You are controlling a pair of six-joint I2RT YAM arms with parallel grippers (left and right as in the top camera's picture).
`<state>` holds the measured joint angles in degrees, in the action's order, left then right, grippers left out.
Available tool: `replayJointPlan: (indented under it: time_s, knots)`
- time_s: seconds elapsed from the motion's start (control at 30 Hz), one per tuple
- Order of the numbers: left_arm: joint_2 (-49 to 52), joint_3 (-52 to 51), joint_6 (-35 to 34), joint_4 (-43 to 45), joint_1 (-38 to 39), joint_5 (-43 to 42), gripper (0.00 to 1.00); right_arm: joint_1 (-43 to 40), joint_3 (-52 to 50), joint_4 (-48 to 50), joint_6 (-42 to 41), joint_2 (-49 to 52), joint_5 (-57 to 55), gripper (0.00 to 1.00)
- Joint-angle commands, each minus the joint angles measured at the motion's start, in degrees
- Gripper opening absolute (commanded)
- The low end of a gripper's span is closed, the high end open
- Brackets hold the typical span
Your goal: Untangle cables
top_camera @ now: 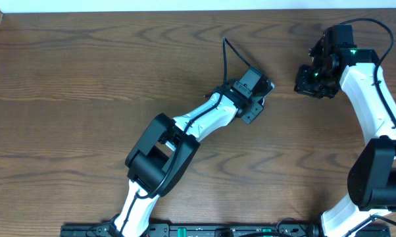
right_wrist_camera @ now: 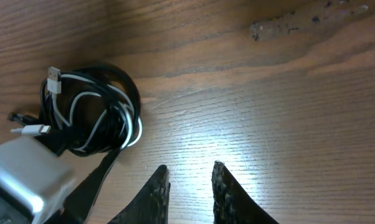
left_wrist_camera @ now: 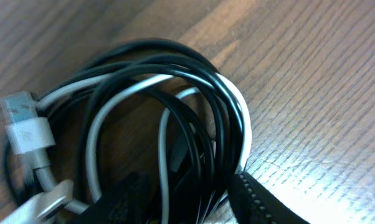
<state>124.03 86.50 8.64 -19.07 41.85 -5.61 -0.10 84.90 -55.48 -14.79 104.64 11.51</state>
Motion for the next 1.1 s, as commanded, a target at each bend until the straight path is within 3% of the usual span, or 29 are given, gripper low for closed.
replayJointPlan:
  time_s: [0.0, 0.37, 0.47, 0.5, 0.77, 1.07]
  knots:
    - [0.6, 1.4, -0.4, -0.1, 0.1, 0.8, 0.42, -0.2, -0.3, -0.1, 0.7, 0.4, -0.7, 0.21]
    - [0.6, 1.4, -1.0, -1.6, 0.4, 0.4, 0.34, -0.2, -0.3, -0.1, 0.7, 0.4, -0.9, 0.22]
    - [0.6, 1.4, -1.0, -3.2, 0.6, 0.1, 0.22, -0.2, -0.3, -0.1, 1.2, 0.4, -0.9, 0.22]
    - [0.6, 1.4, -1.0, -3.5, 0.6, 0.1, 0.08, -0.2, -0.3, -0.1, 1.7, 0.4, -0.9, 0.23]
    - [-3.4, 1.4, -4.4, -5.8, 0.0, -0.2, 0.07, -0.2, -0.3, -0.5, 3.4, 0.4, -0.9, 0.26]
    - [-14.6, 1.4, -7.4, -11.8, -4.5, -18.7, 0.07, -0.2, -0.3, -0.7, 3.8, 0.4, -0.9, 0.31]
